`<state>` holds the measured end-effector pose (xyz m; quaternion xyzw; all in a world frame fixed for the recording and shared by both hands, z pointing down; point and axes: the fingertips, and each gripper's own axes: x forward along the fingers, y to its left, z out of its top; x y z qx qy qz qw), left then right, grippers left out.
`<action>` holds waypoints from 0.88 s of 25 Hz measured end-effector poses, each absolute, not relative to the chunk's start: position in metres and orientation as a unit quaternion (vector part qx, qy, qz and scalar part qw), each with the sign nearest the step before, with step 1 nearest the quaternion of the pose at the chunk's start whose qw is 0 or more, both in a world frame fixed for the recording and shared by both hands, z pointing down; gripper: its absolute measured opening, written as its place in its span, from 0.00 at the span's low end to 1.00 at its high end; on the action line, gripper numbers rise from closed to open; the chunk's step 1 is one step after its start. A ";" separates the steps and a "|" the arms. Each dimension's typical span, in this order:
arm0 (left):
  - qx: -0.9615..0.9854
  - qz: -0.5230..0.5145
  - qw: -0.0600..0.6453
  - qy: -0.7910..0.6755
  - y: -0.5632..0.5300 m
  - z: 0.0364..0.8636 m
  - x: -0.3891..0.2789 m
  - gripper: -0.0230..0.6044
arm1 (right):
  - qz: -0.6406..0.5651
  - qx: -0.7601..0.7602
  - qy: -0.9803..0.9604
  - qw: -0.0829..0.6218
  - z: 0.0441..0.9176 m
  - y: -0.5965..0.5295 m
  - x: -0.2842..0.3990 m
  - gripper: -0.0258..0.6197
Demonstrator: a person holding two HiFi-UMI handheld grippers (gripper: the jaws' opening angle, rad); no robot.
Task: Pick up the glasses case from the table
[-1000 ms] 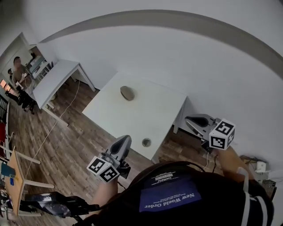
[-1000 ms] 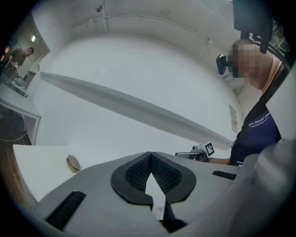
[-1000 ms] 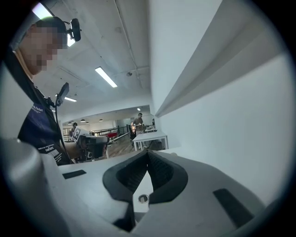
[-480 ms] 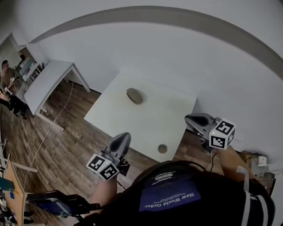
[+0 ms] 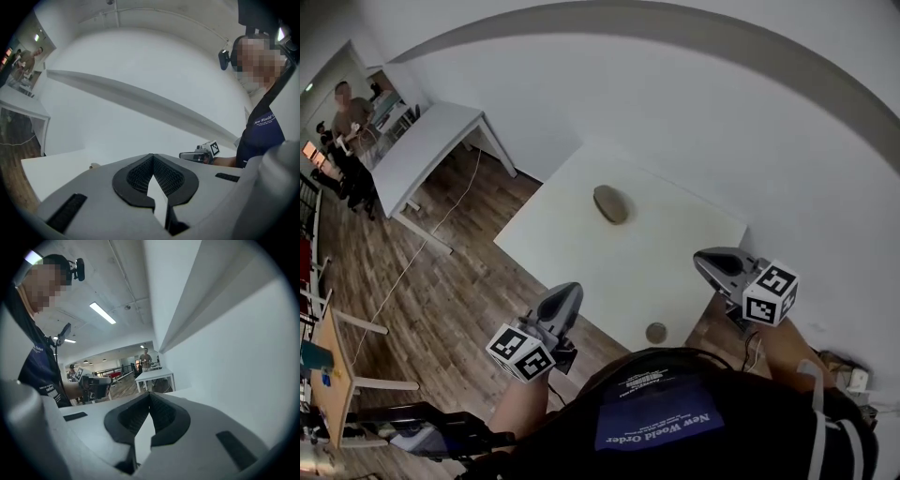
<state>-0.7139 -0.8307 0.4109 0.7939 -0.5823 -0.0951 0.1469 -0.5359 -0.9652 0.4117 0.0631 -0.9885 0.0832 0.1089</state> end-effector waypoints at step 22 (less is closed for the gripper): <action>0.780 -0.065 0.231 -0.578 -1.005 0.507 -0.780 0.03 | 0.079 0.038 -0.991 0.105 0.482 -1.133 -0.651 0.04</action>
